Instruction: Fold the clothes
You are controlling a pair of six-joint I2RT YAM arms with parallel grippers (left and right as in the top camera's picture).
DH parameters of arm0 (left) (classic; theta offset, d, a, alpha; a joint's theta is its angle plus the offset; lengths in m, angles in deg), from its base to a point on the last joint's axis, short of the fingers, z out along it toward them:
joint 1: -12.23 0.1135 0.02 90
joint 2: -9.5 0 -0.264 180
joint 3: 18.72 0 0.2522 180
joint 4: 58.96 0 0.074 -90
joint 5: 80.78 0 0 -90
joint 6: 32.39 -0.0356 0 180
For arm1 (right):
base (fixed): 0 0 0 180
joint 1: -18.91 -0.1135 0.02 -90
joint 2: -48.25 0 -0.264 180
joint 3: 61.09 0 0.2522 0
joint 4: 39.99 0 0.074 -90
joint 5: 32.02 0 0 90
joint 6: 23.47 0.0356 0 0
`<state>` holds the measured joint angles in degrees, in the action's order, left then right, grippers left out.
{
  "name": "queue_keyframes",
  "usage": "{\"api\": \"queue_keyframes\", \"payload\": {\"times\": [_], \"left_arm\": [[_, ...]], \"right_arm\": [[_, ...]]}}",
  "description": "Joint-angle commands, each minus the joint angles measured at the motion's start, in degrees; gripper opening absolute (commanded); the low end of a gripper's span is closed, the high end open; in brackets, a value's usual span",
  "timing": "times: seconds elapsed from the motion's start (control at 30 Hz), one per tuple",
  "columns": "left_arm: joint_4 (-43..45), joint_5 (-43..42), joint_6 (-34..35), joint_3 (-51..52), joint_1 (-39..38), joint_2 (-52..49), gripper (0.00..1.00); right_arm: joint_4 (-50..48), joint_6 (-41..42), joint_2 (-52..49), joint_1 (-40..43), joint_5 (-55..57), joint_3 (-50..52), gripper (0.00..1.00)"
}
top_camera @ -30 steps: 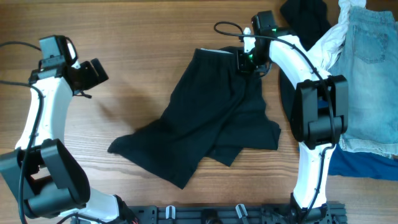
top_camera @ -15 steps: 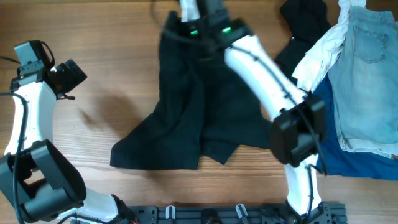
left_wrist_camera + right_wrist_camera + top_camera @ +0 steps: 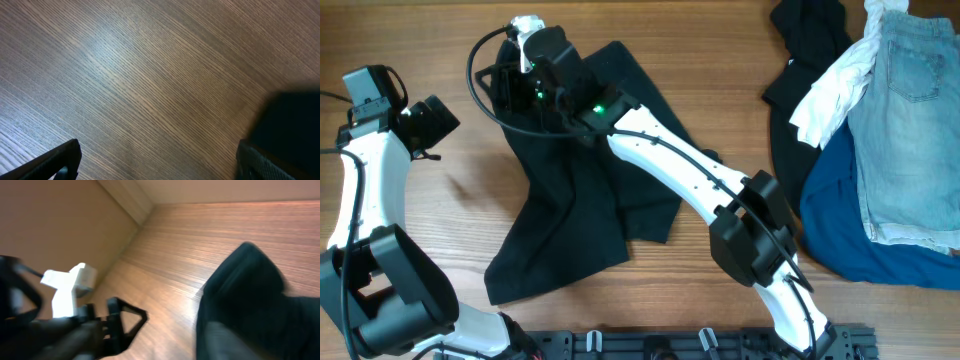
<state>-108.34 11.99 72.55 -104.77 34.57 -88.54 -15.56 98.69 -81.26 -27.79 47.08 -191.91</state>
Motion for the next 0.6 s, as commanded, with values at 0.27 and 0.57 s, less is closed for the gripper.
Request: {"api": "queue_keyframes", "payload": {"times": [0.27, 0.57], "left_arm": [[-1.3, -5.4, -0.9, -1.0, -0.4, 0.3, 1.00], [-8.0, -14.3, -4.1, -1.0, -11.1, 0.3, 0.98]], "right_arm": [[31.4, -14.4, 10.6, 17.5, 1.6, -0.9, 1.00], [49.5, -25.9, 9.6, 30.5, -0.6, 5.8, 1.00]]}}
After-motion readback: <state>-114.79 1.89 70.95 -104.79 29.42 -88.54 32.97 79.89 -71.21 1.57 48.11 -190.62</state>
